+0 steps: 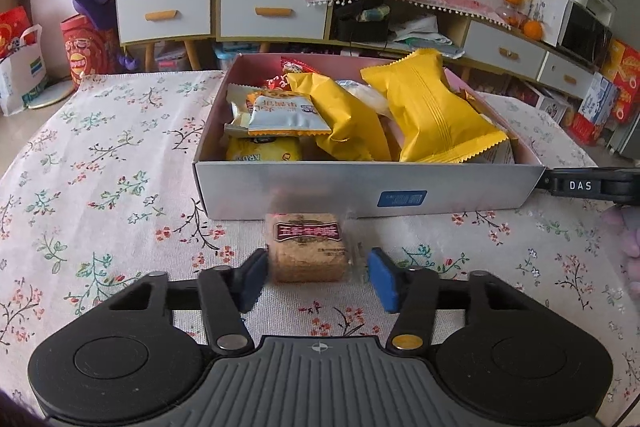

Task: Organize snacks
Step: 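Move both open tools to the beef cake packet and the blue-and-white packet, then grasp the beef cake packet with the left tool while the right grasps the blue-and-white packet, then carry the beef cake packet into the pink box while the right tool carries the blue packet there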

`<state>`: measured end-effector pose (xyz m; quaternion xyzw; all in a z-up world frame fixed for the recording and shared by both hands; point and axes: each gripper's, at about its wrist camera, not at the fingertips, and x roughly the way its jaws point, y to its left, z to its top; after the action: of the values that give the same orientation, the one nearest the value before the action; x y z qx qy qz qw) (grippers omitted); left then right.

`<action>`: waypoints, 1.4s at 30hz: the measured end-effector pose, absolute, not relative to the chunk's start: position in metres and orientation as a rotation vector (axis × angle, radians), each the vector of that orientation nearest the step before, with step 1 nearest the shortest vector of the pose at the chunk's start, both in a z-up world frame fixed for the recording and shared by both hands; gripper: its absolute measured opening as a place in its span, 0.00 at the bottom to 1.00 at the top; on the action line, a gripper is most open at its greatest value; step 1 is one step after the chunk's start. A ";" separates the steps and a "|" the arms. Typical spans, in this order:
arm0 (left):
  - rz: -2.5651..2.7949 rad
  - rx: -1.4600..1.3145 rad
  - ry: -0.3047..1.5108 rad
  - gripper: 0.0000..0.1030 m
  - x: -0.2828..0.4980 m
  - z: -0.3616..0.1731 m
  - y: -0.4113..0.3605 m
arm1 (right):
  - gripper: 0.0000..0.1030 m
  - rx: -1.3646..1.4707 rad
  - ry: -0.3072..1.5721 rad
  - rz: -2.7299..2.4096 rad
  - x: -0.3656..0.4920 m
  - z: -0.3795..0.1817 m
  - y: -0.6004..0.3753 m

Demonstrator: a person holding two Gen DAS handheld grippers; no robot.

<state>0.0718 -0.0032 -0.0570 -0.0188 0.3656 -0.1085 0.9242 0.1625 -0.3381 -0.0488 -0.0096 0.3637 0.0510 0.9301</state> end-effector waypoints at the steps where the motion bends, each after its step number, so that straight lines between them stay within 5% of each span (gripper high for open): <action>1: -0.224 -0.046 0.751 0.46 0.072 -0.057 -0.003 | 0.21 -0.029 0.744 0.115 0.162 -0.048 -0.336; 5: -0.224 -0.077 0.755 0.38 0.073 -0.055 0.002 | 0.21 -0.064 0.743 0.116 0.161 -0.046 -0.329; 42: -0.296 -0.195 0.671 0.37 0.071 -0.001 0.003 | 0.21 0.131 0.656 0.170 0.158 0.021 -0.292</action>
<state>0.0708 0.0027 -0.0007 -0.0953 0.3275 -0.1444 0.9289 0.1580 -0.2916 0.0215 0.0641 0.3216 0.0836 0.9410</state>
